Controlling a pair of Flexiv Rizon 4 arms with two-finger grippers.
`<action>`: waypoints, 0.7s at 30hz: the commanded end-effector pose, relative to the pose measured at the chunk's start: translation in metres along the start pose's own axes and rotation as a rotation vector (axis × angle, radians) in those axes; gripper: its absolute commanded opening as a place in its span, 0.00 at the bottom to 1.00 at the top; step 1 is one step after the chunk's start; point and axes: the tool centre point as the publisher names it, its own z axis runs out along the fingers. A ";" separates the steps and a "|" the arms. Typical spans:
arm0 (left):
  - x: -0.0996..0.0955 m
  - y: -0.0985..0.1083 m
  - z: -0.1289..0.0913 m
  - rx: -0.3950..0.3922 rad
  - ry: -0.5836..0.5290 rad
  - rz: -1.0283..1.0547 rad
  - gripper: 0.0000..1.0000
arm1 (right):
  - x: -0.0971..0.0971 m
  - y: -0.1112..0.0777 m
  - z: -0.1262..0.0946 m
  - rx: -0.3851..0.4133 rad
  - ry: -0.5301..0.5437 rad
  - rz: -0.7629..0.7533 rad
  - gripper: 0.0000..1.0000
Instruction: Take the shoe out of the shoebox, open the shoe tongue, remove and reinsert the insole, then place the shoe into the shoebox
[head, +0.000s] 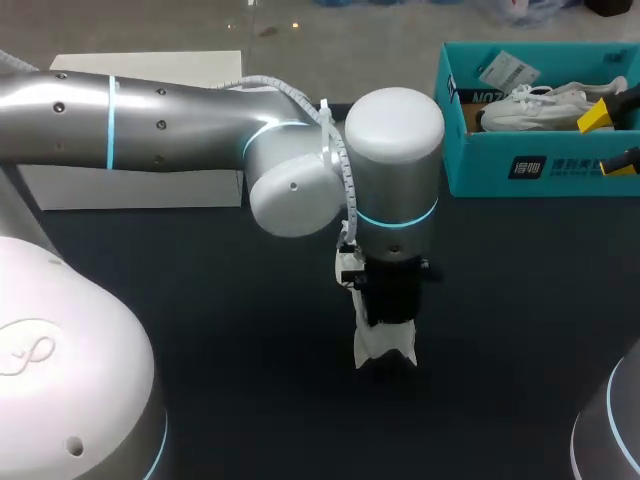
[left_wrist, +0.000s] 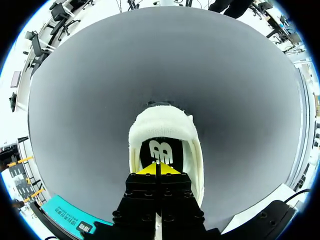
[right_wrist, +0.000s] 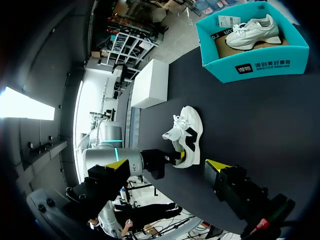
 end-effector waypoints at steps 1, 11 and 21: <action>0.002 0.011 -0.011 -0.085 0.022 -0.009 0.00 | 0.000 0.000 0.001 0.000 -0.003 0.002 1.00; 0.002 0.039 -0.004 -0.188 0.087 -0.004 0.00 | 0.000 0.000 0.001 0.000 -0.003 0.002 1.00; 0.015 0.043 0.001 -0.190 0.114 -0.028 0.44 | 0.000 0.000 0.001 0.000 -0.003 0.002 1.00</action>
